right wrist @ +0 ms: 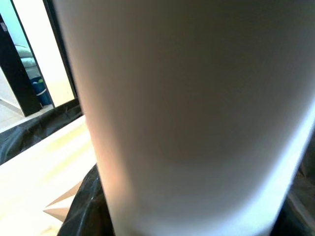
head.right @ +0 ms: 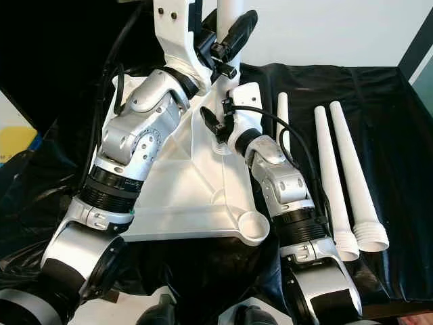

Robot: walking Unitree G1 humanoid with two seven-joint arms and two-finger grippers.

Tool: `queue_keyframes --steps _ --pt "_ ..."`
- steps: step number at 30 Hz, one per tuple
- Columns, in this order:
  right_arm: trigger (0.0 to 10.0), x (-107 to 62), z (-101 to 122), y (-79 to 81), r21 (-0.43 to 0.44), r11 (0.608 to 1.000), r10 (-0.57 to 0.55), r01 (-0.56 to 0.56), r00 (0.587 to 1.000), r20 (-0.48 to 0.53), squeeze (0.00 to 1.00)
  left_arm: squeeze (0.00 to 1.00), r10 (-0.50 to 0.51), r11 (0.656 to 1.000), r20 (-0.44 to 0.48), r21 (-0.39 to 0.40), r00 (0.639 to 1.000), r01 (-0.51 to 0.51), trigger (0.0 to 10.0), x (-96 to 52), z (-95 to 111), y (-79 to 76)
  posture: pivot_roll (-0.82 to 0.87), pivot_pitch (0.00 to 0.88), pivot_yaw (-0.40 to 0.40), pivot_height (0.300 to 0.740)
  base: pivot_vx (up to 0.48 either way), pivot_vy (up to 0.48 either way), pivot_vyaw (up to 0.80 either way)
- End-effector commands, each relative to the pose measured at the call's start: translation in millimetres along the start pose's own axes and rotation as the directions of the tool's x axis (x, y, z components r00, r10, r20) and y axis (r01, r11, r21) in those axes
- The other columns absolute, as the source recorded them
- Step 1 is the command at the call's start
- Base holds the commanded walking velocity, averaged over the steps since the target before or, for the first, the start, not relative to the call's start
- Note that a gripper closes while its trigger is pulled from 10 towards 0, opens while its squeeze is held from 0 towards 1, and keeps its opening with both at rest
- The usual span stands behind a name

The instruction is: Building children table

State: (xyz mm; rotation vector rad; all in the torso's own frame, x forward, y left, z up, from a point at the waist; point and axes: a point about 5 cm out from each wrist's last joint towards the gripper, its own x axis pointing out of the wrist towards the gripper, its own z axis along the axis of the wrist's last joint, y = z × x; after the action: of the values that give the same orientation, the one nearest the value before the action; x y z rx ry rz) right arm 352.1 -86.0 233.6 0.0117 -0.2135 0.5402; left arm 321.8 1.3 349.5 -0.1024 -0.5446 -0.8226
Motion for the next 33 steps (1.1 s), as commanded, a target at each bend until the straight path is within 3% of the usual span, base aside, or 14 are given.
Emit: queue_keyframes --steps 1,5,6,8,9,22,23,30,33 --pt "0.0 1.9 -4.6 4.6 0.02 1.0 0.003 -0.002 1.0 -0.014 0.0 0.0 -0.113 0.993 0.016 -0.026 0.993 0.113 10.0 4.0 1.7 -22.4 -0.03 0.012 -0.001 0.74 0.0 0.0 0.0" --pt "0.0 1.7 -6.6 3.8 0.029 0.999 -0.022 0.023 1.0 -0.017 0.0 0.0 -0.114 0.993 0.009 -0.024 0.993 0.114 10.0 3.5 0.1 -23.0 -0.03 0.009 0.001 0.74 0.0 0.0 0.0" --pt "10.0 1.8 -7.7 2.9 0.033 0.999 -0.04 0.04 0.999 -0.019 0.0 0.0 -0.111 0.993 -0.002 -0.048 0.994 0.111 10.0 2.7 -1.8 -22.9 -0.03 0.007 0.001 0.74 0.0 0.0 0.0" --pt "10.0 1.9 -8.4 2.3 0.036 0.998 -0.052 0.053 0.998 -0.02 0.0 0.0 -0.108 0.992 -0.009 -0.067 0.994 0.107 10.0 2.2 -3.1 -22.8 -0.03 0.007 0.001 0.74 0.0 0.0 0.0" --pt "10.0 2.3 -9.0 1.7 0.044 0.997 -0.063 0.064 0.998 -0.02 0.0 1.0 -0.099 0.992 -0.016 -0.077 0.995 0.098 10.0 1.9 -4.2 -21.5 -0.02 0.006 0.003 0.74 0.0 0.0 0.0" --pt "10.0 3.4 -11.6 2.3 0.089 0.988 -0.127 0.128 0.992 -0.017 0.0 1.0 -0.011 0.997 -0.041 -0.074 0.999 0.008 10.0 -2.2 -7.0 -6.7 -0.01 0.018 0.004 0.74 0.0 0.0 0.0" --pt "10.0 3.0 -12.8 0.9 0.097 0.984 -0.151 0.152 0.988 -0.019 0.0 0.0 0.022 0.997 -0.042 -0.071 0.999 -0.025 10.0 -4.7 -7.0 -1.0 -0.01 0.028 0.005 0.74 0.0 0.0 0.0" --pt "10.0 1.2 -15.1 -3.3 0.104 0.975 -0.197 0.199 0.98 -0.022 0.0 0.0 0.075 0.994 -0.045 -0.073 0.996 -0.078 10.0 -11.6 -7.4 8.7 -0.01 0.041 0.009 0.74 0.0 0.0 0.0" --pt "10.0 -2.6 -17.2 -8.3 0.111 0.964 -0.241 0.242 0.97 -0.024 0.0 0.0 0.155 0.985 -0.067 -0.064 0.986 -0.159 10.0 -24.3 -13.5 22.5 -0.01 0.061 0.014 0.74 0.0 0.0 0.0"
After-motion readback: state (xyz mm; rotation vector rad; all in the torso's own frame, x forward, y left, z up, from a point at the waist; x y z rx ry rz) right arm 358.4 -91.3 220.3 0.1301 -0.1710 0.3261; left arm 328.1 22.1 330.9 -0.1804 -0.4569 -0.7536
